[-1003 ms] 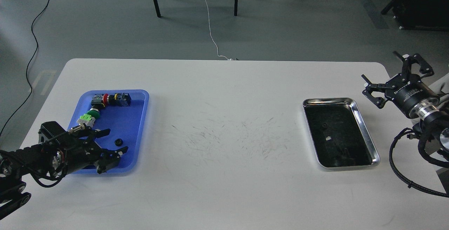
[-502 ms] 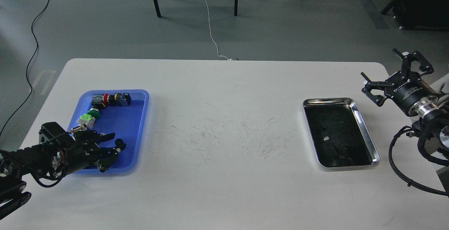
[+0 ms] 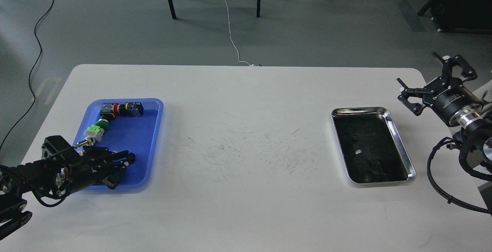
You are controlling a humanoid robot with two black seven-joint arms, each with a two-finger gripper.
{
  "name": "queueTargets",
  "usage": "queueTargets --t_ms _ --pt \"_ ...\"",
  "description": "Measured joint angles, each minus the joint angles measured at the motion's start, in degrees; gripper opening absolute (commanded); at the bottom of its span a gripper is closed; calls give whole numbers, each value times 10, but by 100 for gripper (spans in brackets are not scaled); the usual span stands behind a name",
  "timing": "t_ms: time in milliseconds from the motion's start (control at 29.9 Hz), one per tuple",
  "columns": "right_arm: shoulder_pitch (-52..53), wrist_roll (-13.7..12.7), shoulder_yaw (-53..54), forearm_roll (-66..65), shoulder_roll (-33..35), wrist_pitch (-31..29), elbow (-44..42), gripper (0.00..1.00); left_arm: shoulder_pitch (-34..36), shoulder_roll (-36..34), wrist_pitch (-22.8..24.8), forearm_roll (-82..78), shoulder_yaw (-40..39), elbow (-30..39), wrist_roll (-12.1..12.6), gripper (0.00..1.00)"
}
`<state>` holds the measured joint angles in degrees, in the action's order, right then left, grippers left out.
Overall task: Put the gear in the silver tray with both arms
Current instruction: 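Lift the second gear and carry it with the left gripper to mid-table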
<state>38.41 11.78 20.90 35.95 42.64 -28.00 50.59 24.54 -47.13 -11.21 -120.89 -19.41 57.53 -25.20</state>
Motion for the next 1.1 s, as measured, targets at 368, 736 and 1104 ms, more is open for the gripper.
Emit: queueTargets --t_ms 368,736,1104 --pt "0 0 0 0 1 0 0 98 19 6 2 10 5 -3 -4 5" --pt "2 -1 17 -7 32 0 20 98 108 -18 5 71 2 35 -5 5" --pt "-1 -4 17 -15 85 0 5 98 192 20 65 69 2 196 77 5"
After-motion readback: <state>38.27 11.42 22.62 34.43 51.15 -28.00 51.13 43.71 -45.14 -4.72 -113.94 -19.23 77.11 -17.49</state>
